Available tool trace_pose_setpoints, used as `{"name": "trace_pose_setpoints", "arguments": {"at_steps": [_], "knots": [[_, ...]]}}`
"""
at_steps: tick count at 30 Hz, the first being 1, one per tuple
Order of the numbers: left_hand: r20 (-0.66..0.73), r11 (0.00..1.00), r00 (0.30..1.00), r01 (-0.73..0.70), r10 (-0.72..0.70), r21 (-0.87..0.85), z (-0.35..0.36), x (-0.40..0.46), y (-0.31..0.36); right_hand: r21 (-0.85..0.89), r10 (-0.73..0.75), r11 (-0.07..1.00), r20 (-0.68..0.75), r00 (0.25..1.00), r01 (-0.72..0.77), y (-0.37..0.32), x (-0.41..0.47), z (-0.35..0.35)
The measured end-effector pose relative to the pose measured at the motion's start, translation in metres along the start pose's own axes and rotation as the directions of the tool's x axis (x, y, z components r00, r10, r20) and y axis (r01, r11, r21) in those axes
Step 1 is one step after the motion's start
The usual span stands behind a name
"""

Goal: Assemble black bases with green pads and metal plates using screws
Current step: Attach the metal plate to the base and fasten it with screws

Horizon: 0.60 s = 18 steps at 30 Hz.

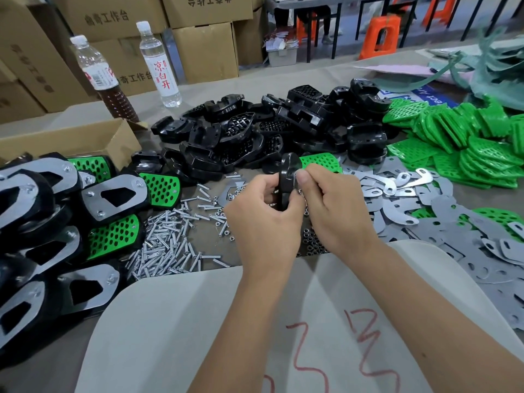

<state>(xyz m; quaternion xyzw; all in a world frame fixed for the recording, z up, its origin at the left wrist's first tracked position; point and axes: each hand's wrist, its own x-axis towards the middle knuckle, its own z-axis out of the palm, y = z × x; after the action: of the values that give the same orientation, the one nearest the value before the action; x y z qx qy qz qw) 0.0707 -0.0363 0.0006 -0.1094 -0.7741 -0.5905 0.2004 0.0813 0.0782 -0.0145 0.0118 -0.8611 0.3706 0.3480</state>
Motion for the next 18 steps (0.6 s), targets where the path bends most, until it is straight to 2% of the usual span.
{"name": "trace_pose_setpoints", "arguments": {"at_steps": [3,7,12,18], "knots": [[0.003,1.0,1.0,-0.026,0.025,0.013,0.0006,-0.0008,0.0002,0.042,0.009,0.999,0.018,1.0,-0.01,0.0005,-0.0009,-0.0011],[0.006,0.998,0.998,-0.063,0.063,0.023,0.0024,-0.0027,0.0009,0.034,0.037,0.999,-0.053,0.998,-0.035,-0.0022,0.003,-0.0003],[-0.002,0.998,0.998,-0.061,0.061,-0.008,0.0029,-0.0014,-0.0011,0.087,0.022,0.996,0.023,0.999,-0.024,0.0001,-0.0023,-0.0019],[0.003,0.999,0.999,-0.05,0.05,-0.008,0.003,-0.0015,-0.0008,0.03,0.024,0.999,-0.057,0.998,-0.023,-0.0027,0.0003,-0.0014]]}}
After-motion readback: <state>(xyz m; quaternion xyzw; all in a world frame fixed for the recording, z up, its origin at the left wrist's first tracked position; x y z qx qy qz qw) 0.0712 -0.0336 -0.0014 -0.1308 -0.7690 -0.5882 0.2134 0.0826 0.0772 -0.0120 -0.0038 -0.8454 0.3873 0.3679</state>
